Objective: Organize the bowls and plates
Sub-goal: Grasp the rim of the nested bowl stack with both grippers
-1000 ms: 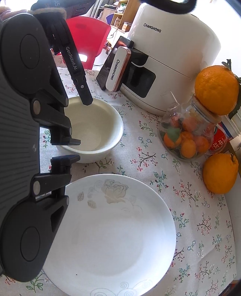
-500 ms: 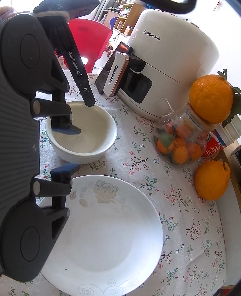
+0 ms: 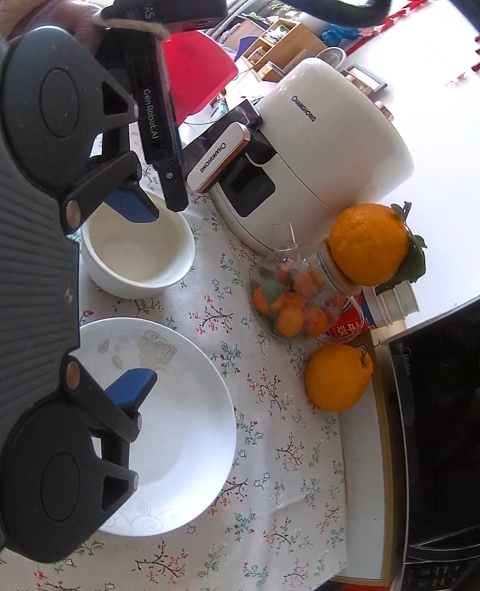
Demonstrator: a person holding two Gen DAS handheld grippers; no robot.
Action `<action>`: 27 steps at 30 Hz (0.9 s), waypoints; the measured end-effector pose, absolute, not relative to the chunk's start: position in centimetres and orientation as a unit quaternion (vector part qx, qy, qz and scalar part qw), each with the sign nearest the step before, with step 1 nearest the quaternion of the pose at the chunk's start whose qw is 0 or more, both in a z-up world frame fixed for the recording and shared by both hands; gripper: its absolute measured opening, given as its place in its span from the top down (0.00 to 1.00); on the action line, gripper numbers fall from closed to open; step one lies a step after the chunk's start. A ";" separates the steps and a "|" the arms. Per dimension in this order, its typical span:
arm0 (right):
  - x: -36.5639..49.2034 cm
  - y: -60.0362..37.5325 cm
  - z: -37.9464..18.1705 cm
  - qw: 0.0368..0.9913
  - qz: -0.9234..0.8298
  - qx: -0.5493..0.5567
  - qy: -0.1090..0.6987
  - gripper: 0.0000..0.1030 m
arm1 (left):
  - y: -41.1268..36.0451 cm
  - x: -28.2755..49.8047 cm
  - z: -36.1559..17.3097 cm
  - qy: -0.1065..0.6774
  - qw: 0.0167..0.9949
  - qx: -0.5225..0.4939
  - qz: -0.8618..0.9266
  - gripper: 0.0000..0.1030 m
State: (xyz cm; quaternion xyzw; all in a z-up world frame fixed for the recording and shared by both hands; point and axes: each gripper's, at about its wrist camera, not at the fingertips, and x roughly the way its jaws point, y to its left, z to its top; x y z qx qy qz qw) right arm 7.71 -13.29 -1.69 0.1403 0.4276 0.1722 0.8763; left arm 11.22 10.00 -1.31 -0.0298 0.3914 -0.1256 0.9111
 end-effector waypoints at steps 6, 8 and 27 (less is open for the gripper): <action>4.5 -11.1 -2.4 0.896 0.218 0.051 0.384 0.11 | 10.0 10.2 -2.3 0.342 0.929 0.047 -0.137 0.04; 3.7 -10.0 -2.7 0.898 0.230 0.020 0.375 0.11 | 9.9 10.1 -2.6 0.341 0.928 0.057 -0.141 0.04; 2.5 -4.4 -5.9 0.873 0.270 -0.084 0.396 0.11 | 10.4 10.2 -4.5 0.366 0.917 0.050 -0.149 0.04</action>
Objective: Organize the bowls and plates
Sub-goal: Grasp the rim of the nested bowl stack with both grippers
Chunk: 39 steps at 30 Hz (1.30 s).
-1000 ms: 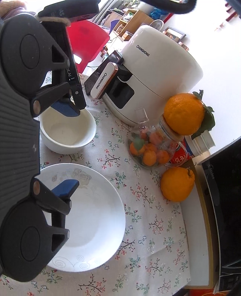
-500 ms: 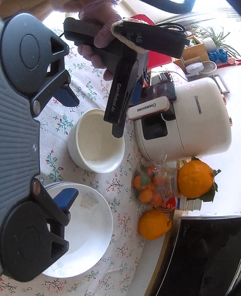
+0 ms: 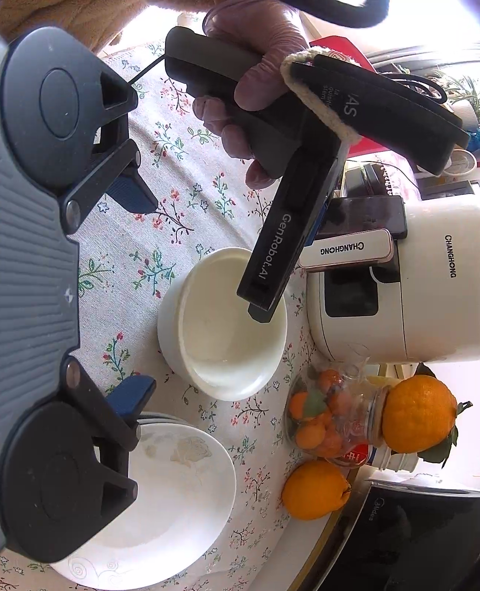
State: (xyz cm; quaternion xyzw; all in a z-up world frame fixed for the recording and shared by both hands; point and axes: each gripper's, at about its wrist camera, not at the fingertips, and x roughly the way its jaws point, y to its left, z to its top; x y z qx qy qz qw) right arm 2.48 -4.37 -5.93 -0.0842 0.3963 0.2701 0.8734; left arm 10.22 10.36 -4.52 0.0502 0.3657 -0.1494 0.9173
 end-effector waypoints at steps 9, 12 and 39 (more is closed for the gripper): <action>3.2 -3.1 -6.8 0.868 0.264 -0.080 0.413 0.12 | 10.6 11.1 -5.2 0.401 0.903 0.031 -0.152 0.10; 3.5 -2.8 -7.1 0.866 0.266 -0.082 0.416 0.12 | 10.6 11.2 -5.2 0.406 0.901 0.024 -0.153 0.14; 6.9 -4.0 -7.8 0.871 0.236 -0.024 0.431 0.28 | 10.6 12.5 -5.8 0.448 0.879 -0.023 -0.164 0.67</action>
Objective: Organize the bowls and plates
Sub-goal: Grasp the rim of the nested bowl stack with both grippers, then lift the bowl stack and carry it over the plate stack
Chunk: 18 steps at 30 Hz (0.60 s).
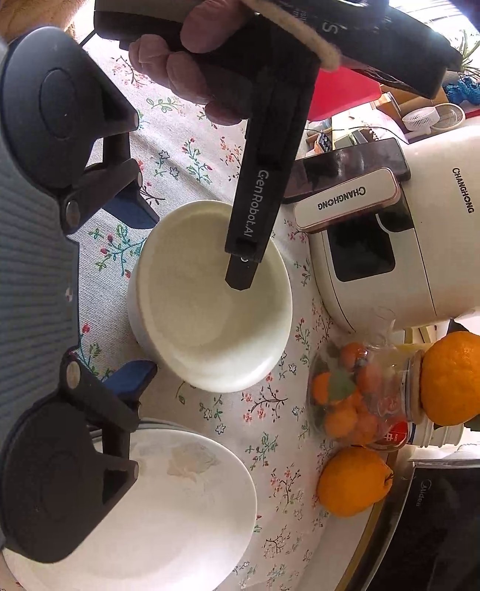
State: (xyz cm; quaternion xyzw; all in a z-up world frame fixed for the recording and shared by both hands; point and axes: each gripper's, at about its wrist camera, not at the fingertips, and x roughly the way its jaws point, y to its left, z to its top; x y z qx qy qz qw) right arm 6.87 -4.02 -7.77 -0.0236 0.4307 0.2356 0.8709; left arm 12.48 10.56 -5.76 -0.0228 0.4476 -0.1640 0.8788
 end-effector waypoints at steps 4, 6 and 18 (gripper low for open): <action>6.9 -3.9 -7.7 0.875 0.234 -0.032 0.423 0.28 | 10.5 12.5 -5.8 0.454 0.875 -0.024 -0.169 0.82; 6.9 -3.9 -7.7 0.876 0.234 -0.036 0.420 0.28 | 10.5 12.6 -5.8 0.454 0.875 -0.020 -0.167 0.86; 6.9 -4.1 -7.0 0.881 0.233 -0.033 0.410 0.29 | 10.7 12.4 -5.0 0.449 0.876 -0.016 -0.174 0.90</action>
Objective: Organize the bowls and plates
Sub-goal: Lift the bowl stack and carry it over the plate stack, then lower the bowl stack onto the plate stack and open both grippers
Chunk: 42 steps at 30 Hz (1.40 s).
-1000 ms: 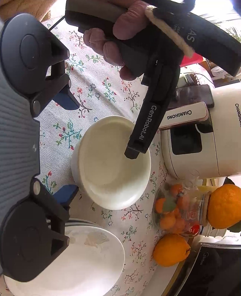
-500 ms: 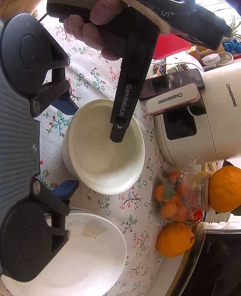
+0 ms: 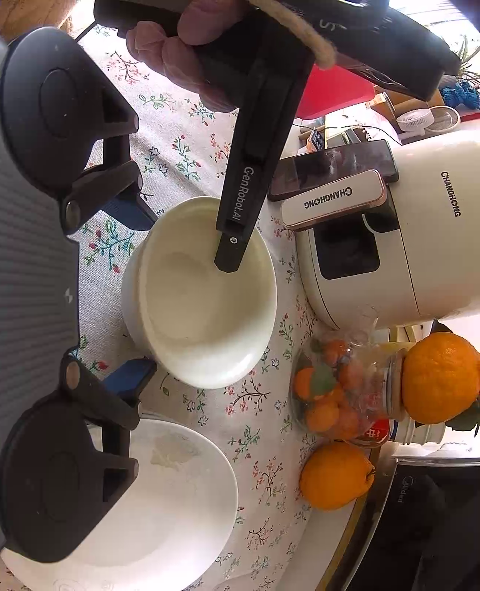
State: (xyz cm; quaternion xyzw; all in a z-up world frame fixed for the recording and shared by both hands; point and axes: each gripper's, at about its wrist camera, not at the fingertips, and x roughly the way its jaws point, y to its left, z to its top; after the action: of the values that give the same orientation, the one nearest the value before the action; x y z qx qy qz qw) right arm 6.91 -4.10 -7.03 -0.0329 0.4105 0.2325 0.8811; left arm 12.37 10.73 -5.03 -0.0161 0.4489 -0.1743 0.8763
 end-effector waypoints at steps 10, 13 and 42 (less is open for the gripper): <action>6.5 -4.1 -5.5 0.891 0.238 -0.039 0.386 0.29 | 11.2 11.8 -3.2 0.424 0.889 -0.031 -0.174 0.90; 6.3 -4.4 -4.8 0.895 0.238 -0.036 0.375 0.29 | 11.2 11.5 -2.4 0.411 0.894 -0.037 -0.175 0.90; 4.5 -14.6 -3.4 0.916 0.193 -0.059 0.348 0.29 | 0.4 11.3 -2.3 0.399 0.884 -0.034 -0.242 0.90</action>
State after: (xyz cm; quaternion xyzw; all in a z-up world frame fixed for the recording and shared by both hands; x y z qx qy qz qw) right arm 4.52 -14.56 -3.38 -0.0588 0.3479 0.1933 0.9155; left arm 11.27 0.38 -2.25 -0.0344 0.3994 -0.2419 0.8836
